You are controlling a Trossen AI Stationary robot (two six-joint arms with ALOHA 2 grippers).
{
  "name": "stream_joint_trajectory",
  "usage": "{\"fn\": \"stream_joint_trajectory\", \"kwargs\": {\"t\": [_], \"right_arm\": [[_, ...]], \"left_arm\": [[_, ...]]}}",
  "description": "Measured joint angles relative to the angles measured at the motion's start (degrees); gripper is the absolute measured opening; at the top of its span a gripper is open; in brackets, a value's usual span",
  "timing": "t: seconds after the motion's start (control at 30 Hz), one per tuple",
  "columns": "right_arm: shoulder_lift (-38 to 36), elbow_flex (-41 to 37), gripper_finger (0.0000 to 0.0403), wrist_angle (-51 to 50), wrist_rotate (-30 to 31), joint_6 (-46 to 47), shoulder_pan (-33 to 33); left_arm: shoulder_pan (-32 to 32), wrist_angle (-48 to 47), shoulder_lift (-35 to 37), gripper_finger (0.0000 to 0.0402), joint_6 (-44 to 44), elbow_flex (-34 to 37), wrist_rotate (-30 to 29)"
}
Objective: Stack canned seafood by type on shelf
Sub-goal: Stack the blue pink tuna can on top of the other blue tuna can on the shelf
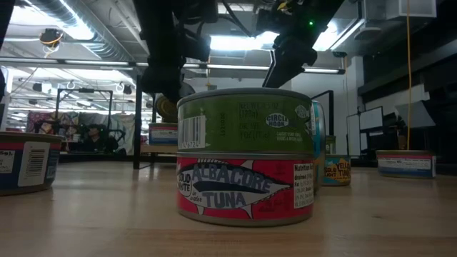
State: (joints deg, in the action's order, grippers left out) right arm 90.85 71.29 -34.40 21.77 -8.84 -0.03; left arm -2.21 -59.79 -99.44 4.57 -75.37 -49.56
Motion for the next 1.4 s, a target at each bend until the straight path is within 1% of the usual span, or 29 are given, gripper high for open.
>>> {"fn": "stream_joint_trajectory", "kwargs": {"t": [0.27,0.77,0.97,1.13,1.4], "right_arm": [[0.00,0.00,0.0273,-0.01,-0.01,0.00,0.01],[0.00,0.00,0.0273,-0.03,-0.01,-0.02,0.01],[0.00,0.00,0.0273,-0.03,-0.01,-0.04,0.01],[0.00,0.00,0.0273,-0.04,-0.01,-0.04,0.01],[0.00,0.00,0.0273,-0.04,-0.01,-0.04,0.01]], "left_arm": [[1.22,0.02,-0.09,0.0192,-0.01,0.00,0.06],[1.20,-1.12,-1.60,0.0192,1.32,0.15,0.07],[1.24,-1.20,-2.61,0.0192,1.04,0.14,1.60],[1.22,-1.18,-3.26,0.0206,0.82,0.02,2.07],[1.24,-1.09,-3.32,0.0240,0.95,0.08,4.67]]}}
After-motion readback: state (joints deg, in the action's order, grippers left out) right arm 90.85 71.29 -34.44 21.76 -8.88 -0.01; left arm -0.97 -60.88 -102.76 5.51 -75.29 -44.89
